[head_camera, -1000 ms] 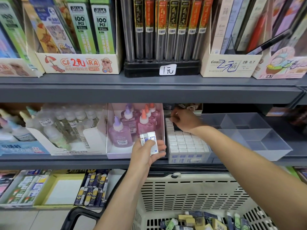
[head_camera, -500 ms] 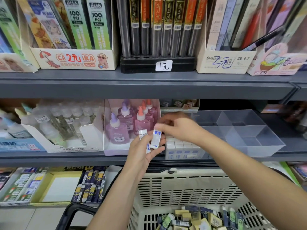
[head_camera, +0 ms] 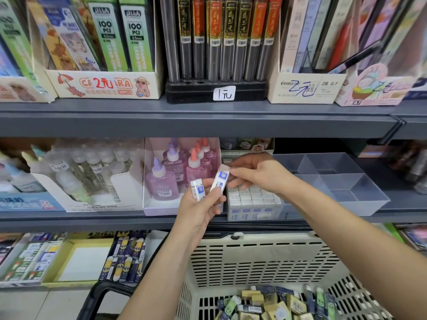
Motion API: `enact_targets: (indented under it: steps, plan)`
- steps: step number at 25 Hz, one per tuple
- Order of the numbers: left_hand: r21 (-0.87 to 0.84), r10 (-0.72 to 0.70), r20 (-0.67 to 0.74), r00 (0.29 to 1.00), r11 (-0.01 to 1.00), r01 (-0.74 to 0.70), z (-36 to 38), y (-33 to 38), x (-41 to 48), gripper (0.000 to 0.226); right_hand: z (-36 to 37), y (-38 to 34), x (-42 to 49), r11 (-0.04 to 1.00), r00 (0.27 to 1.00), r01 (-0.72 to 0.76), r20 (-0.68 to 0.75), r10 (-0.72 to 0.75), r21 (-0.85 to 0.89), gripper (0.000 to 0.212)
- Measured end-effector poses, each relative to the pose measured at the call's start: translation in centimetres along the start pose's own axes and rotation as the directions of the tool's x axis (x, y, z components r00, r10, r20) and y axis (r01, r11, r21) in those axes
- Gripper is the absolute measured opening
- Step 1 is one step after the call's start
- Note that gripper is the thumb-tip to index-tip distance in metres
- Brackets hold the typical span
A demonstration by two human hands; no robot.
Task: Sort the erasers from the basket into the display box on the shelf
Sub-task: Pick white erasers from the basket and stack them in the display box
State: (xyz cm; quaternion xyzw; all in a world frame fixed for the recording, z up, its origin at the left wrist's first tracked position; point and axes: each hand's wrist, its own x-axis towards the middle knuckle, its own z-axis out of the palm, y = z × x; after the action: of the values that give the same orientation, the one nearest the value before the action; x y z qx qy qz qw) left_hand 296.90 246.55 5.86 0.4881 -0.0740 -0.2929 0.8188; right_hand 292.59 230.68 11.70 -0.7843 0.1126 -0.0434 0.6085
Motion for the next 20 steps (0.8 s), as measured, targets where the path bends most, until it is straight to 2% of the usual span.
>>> enact_targets:
  steps: [5, 8, 9, 11, 12, 13, 17, 20]
  plan:
    - [0.187, 0.053, 0.004, 0.999, 0.981, -0.053, 0.2, -0.7, 0.2, 0.012, -0.9, -0.3, 0.3, 0.99, 0.999, -0.038, -0.003, 0.038, -0.134, 0.01]
    - [0.432, 0.131, -0.111, 0.985, 0.899, -0.071, -0.1, -1.0, 0.4, 0.007, -3.1, -0.3, 1.6, 0.972, 0.971, -0.083, -0.235, 0.029, -0.222, 0.01]
    - [0.516, 0.15, -0.111, 0.982, 0.853, -0.072, -0.2, -1.0, 0.5, 0.005, -3.9, -0.2, 2.3, 0.931, 0.953, -0.098, -0.303, -0.014, -0.351, 0.018]
    - [0.64, 0.154, -0.054, 0.987, 0.764, -0.084, -0.2, -1.4, 0.4, 0.022, -4.6, 0.2, 3.4, 0.712, 0.926, -0.155, -0.352, -0.138, -0.685, 0.031]
    - [0.677, 0.145, -0.034, 0.989, 0.732, -0.084, -0.1, -1.6, 0.4, 0.032, -4.5, 0.3, 3.9, 0.631, 0.918, -0.154, -0.346, -0.192, -0.76, 0.033]
    - [0.708, 0.14, -0.022, 0.99, 0.701, -0.083, 0.0, -1.8, 0.3, 0.038, -4.1, 0.5, 4.3, 0.613, 0.918, -0.137, -0.333, -0.217, -0.778, 0.034]
    - [0.739, 0.146, -0.011, 0.989, 0.668, -0.09, 0.1, -2.0, 0.5, 0.04, -2.6, 1.1, 5.2, 0.689, 0.936, 0.011, -0.235, -0.261, -0.725, 0.023]
    - [0.734, 0.136, -0.006, 0.991, 0.674, -0.088, -0.1, -1.9, 0.6, 0.04, -2.2, 1.3, 5.2, 0.609, 0.937, 0.101, -0.131, -0.325, -0.786, 0.018]
